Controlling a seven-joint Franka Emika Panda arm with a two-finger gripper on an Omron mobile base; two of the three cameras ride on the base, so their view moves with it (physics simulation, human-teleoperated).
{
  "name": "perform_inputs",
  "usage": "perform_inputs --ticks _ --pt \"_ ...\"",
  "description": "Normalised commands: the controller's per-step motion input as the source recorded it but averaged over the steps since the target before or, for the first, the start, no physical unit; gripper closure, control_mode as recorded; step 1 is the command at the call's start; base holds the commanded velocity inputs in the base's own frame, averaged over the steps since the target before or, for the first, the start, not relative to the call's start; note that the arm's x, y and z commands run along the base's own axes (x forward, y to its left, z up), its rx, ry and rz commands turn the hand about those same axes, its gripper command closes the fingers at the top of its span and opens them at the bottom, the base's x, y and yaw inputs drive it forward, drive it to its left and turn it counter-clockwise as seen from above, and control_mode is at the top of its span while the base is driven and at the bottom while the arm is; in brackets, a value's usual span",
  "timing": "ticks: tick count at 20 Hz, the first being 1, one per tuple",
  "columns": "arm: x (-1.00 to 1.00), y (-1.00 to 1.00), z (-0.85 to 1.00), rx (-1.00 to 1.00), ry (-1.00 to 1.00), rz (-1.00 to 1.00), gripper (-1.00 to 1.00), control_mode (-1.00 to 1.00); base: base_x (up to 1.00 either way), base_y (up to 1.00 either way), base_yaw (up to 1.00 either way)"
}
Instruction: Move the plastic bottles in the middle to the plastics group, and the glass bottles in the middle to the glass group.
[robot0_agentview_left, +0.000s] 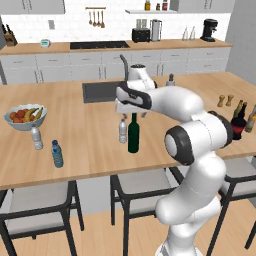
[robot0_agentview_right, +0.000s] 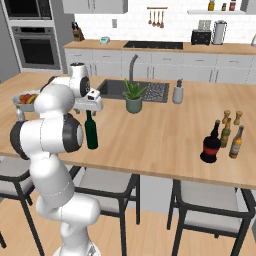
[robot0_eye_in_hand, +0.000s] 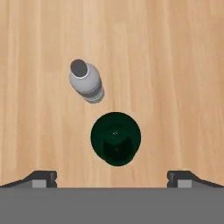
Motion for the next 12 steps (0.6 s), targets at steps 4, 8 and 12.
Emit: perform_inputs --ticks 4,8,12 --pt "0.15 0.21 -0.09 0.00 0.00 0.00 -1.00 -1.00 0.00 0.00 0.00" --pt "0.01 -0.01 -0.01 0.00 0.00 -0.01 -1.00 -1.00 0.00 0.00 0.00" --pt "0.00 -0.11 0.00 -0.05 0.00 -0.03 -1.00 -1.00 0.00 0.00 0.00"
